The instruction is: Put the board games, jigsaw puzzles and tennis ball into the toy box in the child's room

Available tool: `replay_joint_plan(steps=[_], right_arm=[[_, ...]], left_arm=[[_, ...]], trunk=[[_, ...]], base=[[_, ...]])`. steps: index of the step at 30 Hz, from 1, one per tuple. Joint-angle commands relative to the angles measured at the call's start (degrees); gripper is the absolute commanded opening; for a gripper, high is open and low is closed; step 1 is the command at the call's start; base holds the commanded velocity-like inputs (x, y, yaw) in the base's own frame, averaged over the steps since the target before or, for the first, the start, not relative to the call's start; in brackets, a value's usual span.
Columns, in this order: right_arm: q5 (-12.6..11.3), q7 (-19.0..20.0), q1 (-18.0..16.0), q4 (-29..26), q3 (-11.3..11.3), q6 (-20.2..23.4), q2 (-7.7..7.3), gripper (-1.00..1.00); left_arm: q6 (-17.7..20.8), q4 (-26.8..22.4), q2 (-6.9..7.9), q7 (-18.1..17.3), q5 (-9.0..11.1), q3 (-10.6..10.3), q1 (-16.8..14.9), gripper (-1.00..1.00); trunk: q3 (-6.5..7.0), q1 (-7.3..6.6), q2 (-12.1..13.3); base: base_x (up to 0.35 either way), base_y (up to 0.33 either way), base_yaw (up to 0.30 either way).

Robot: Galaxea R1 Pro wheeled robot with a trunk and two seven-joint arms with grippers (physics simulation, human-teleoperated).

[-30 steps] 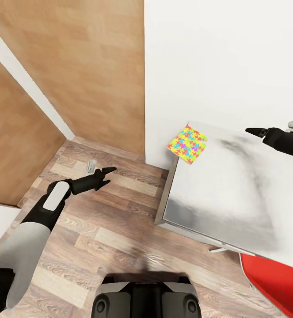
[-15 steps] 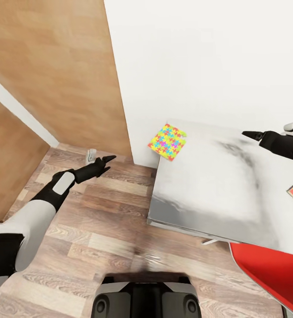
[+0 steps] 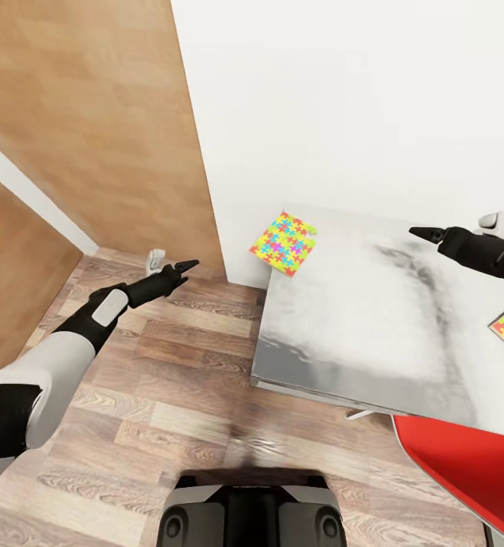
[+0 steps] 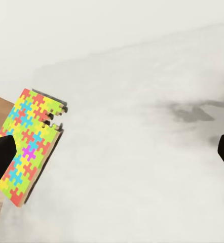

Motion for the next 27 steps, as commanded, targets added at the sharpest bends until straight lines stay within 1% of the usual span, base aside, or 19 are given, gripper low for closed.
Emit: replay_joint_plan(steps=[1, 3, 6, 8, 13, 21, 27], right_arm=[[-0.6, -0.6, -0.1, 0.0, 0.0, 0.2, -0.01, 1.0], [-0.6, -0.5, -0.1, 0.0, 0.0, 0.3, 0.11, 1.0], [-0.6, -0.5, -0.1, -0.1, -0.1, 0.4, 0.15, 1.0], [-0.6, -0.4, -0.2, -0.1, -0.1, 0.6, 0.22, 1.0], [-0.6, -0.4, -0.4, -0.1, -0.1, 0.8, 0.27, 1.0], [-0.6, -0.4, -0.7, -0.1, -0.1, 0.9, 0.31, 1.0], [-0.6, -0.4, -0.8, -0.1, -0.1, 1.0, 0.32, 1.0]], left_arm=[[0.3, 0.0, 0.06, 0.0, 0.6, -0.3, 0.0, 1.0], [0.1, 1.2, 0.13, -0.7, 0.3, -0.4, -1.0, 1.0], [0.0, 1.9, 0.15, -1.0, 0.2, -0.4, -1.6, 1.0], [-0.1, 3.4, 0.16, -1.3, 0.1, -0.5, -2.6, 1.0], [-0.2, 5.2, -0.01, -1.6, -0.1, -0.5, -3.9, 1.0], [-0.2, 6.6, -0.27, -1.6, -0.1, -0.5, -4.8, 1.0], [-0.3, 7.0, -0.42, -1.2, -0.2, -0.5, -5.2, 1.0]], trunk=[[-0.07, 0.03, -0.1], [-0.07, 0.03, -0.1], [-0.07, 0.03, -0.1], [-0.07, 0.03, -0.1], [-0.07, 0.03, -0.1], [-0.07, 0.03, -0.1], [-0.07, 0.03, -0.1]], base=[[0.0, 0.0, -0.014], [0.0, 0.0, -0.01], [0.0, 0.0, -0.008], [0.0, 0.0, -0.005], [0.0, 0.0, -0.003], [0.0, 0.0, -0.019], [0.0, 0.0, -0.142]])
